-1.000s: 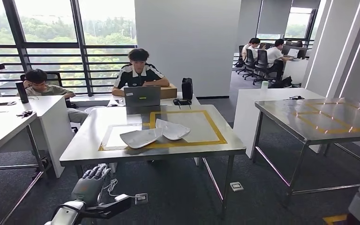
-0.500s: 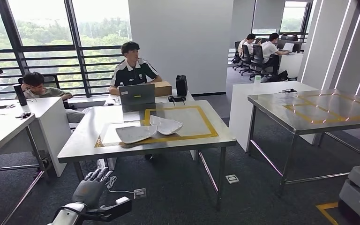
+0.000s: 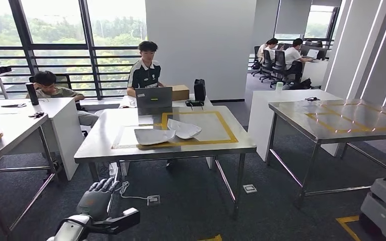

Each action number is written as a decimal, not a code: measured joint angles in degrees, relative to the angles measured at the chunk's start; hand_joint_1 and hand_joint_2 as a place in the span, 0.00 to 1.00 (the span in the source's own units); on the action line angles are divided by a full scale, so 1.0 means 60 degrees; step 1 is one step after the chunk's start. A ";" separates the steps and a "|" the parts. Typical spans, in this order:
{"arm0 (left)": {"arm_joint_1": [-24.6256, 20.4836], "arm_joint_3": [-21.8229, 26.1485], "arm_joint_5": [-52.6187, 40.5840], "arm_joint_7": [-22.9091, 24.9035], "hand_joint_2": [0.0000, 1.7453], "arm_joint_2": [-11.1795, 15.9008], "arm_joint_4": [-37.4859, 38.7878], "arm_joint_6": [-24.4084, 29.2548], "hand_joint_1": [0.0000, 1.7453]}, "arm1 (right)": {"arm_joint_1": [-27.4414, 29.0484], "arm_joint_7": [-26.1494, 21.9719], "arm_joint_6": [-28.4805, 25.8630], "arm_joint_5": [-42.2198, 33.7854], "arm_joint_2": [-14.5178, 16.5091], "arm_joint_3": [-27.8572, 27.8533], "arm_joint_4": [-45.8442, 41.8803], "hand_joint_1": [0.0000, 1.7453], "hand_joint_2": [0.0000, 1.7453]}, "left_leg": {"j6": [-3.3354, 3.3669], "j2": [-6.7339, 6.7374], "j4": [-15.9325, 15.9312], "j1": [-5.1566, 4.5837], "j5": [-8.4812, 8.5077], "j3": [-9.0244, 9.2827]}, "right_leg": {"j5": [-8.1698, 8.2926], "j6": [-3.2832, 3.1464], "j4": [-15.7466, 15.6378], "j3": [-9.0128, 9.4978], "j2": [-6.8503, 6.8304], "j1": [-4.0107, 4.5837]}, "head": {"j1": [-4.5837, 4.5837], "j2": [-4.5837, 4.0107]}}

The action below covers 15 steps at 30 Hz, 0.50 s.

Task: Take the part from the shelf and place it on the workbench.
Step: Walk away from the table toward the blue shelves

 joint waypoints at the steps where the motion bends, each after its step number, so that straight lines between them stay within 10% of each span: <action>1: -0.0016 0.0002 0.0001 0.0000 1.00 -0.0001 0.0000 -0.0003 0.00 | -0.0001 -0.0003 0.0009 -0.0001 0.0005 0.0000 0.0000 0.00 0.00 | 0.0034 0.0003 0.0002 -0.0005 0.0086 -0.0110 | -0.0452 0.0032 0.0573 -0.0187 0.0010 -0.0007 | 0.0002 0.0000; 3: -0.0017 0.0004 0.0007 -0.0013 1.00 0.0005 0.0014 -0.0015 0.00 | -0.0005 -0.0008 0.0025 -0.0005 0.0007 0.0000 0.0000 0.00 0.00 | 0.0050 0.0003 0.0022 -0.0012 0.0248 -0.0334 | -0.1070 0.0070 0.1776 -0.0501 0.0014 -0.0019 | 0.0001 0.0000; 5: -0.0005 0.0009 0.0035 -0.0050 1.00 0.0010 0.0029 -0.0049 0.00 | -0.0005 -0.0016 0.0019 -0.0008 0.0007 -0.0002 0.0000 0.00 0.00 | 0.0022 0.0003 0.0054 -0.0012 0.0400 -0.0561 | -0.0945 0.0070 0.1995 -0.0306 0.0015 -0.0022 | 0.0002 0.0000; 10: -0.0044 0.0069 0.0141 -0.0141 1.00 0.0046 0.0012 -0.0082 0.00 | -0.0027 -0.0026 0.0003 -0.0028 0.0009 -0.0004 0.0000 0.00 0.00 | -0.0194 0.0018 0.0091 -0.0020 0.0701 -0.0847 | -0.0555 -0.0088 -0.0595 0.1483 0.0047 0.0043 | 0.0001 0.0000; 13: -0.0051 0.0077 0.0162 -0.0180 1.00 0.0067 0.0019 -0.0081 0.00 | -0.0027 -0.0032 0.0002 -0.0031 0.0014 -0.0004 0.0000 0.00 0.00 | -0.0366 0.0011 0.0100 -0.0008 0.0769 -0.0922 | -0.0436 -0.0261 -0.0752 0.1454 0.0029 0.0048 | -0.0001 0.0001; 15: -0.0046 0.0080 0.0163 -0.0194 1.00 0.0097 0.0027 -0.0079 0.00 | -0.0033 -0.0043 0.0000 -0.0035 0.0016 -0.0005 0.0000 0.00 0.00 | -0.0454 -0.0006 0.0580 -0.0002 0.0260 -0.1120 | -0.0265 -0.0406 -0.0805 0.1336 -0.0013 0.0010 | -0.0007 0.0000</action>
